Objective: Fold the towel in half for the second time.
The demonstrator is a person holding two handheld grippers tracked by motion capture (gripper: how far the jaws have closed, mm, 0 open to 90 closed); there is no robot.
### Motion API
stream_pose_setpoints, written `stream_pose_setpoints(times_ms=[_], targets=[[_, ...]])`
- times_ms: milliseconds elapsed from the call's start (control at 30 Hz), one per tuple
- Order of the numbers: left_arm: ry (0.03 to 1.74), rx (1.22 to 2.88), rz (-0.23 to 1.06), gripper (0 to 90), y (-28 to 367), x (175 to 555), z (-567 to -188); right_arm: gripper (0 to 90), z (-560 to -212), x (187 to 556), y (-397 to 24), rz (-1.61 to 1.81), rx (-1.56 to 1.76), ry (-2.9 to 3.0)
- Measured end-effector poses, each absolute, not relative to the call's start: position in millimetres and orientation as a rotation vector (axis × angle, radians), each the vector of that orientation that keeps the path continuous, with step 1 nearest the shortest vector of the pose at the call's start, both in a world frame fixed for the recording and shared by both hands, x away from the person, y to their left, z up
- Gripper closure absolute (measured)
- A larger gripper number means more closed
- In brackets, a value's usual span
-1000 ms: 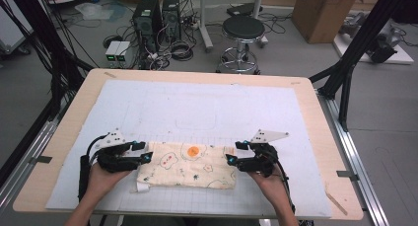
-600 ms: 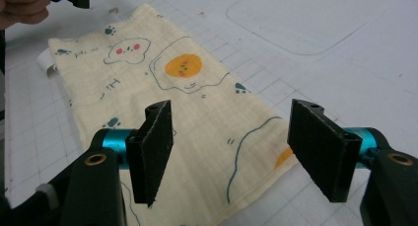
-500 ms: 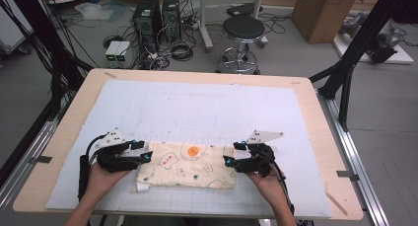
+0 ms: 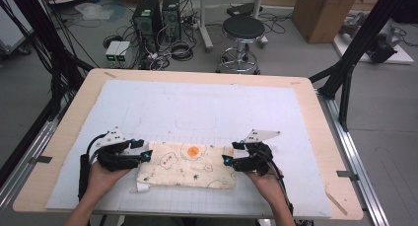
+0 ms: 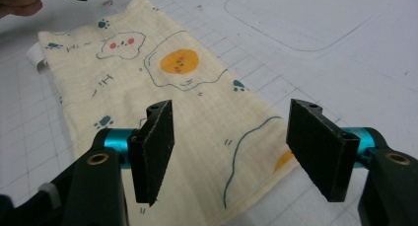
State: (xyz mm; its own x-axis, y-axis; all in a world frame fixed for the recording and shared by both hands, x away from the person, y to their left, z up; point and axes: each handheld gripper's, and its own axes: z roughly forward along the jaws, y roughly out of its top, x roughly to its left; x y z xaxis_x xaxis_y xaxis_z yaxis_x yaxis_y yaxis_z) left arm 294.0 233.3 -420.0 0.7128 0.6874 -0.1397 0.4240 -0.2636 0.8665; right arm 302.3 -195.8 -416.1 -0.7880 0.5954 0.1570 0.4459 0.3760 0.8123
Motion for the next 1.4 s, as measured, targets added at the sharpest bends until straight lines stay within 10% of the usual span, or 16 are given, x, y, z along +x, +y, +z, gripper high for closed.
stream_pose_setpoints(times_ms=[900,1400], targets=[[1.059,1.954,0.341,51.7,223.8,335.5,-441.7,56.8,-437.2,340.6,-199.8,1.209,1.150,2.507],[1.035,2.012,0.330,80.4,218.1,334.4,-444.8,77.6,-441.0,338.6,-198.5,1.186,1.133,2.570]])
